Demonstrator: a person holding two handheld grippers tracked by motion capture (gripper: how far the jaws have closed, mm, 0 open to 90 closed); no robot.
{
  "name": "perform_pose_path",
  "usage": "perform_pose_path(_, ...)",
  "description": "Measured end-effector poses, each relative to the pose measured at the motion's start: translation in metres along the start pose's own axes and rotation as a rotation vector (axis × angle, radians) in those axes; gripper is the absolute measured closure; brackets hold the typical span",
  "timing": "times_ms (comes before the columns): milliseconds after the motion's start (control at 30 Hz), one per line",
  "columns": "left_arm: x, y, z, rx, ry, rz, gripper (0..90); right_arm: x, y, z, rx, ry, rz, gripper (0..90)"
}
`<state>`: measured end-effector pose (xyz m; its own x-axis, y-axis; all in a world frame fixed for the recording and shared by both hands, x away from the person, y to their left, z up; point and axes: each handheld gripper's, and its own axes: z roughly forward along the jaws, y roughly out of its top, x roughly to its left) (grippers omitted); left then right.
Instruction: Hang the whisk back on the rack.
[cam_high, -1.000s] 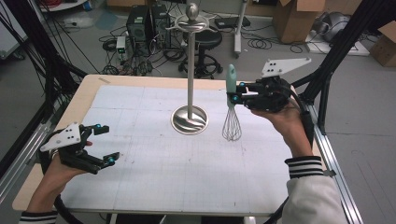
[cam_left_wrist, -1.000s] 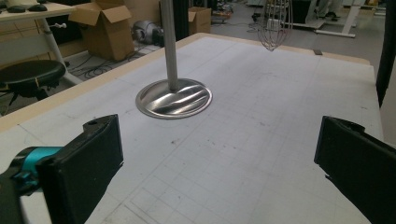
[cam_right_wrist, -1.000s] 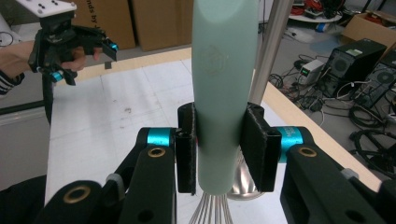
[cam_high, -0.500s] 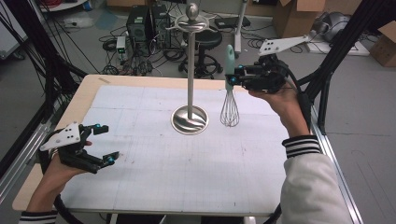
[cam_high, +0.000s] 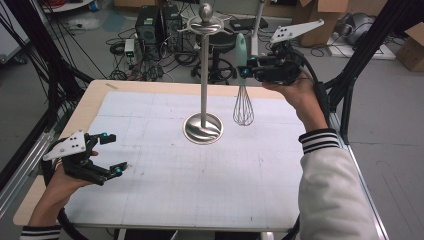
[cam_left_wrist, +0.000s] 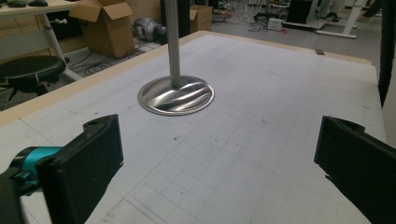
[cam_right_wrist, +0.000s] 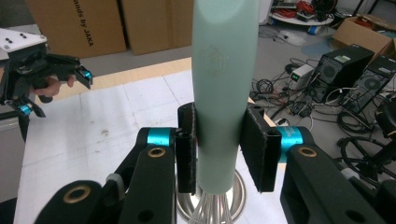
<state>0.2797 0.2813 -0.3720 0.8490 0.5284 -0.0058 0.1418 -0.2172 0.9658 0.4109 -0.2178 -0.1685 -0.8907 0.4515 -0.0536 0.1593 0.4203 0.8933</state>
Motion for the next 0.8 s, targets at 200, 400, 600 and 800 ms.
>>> perform_pose_path(200,0.0,0.0,0.001,0.004,-0.002,0.002,1.7,-0.006,0.004,0.004,0.018,0.002,0.012,68.0)
perform_pose_path(400,0.0,0.0,0.001,0.004,-0.001,-0.001,1.7,-0.01,0.01,0.009,0.013,0.011,0.0,67.9)
perform_pose_path(600,0.001,-0.001,0.0,0.001,-0.002,-0.002,1.7,-0.012,0.013,0.014,0.021,0.015,0.013,68.0)
perform_pose_path(800,0.001,-0.001,0.0,0.001,0.0,-0.003,1.7,-0.017,0.011,0.015,0.019,0.013,0.006,67.9)
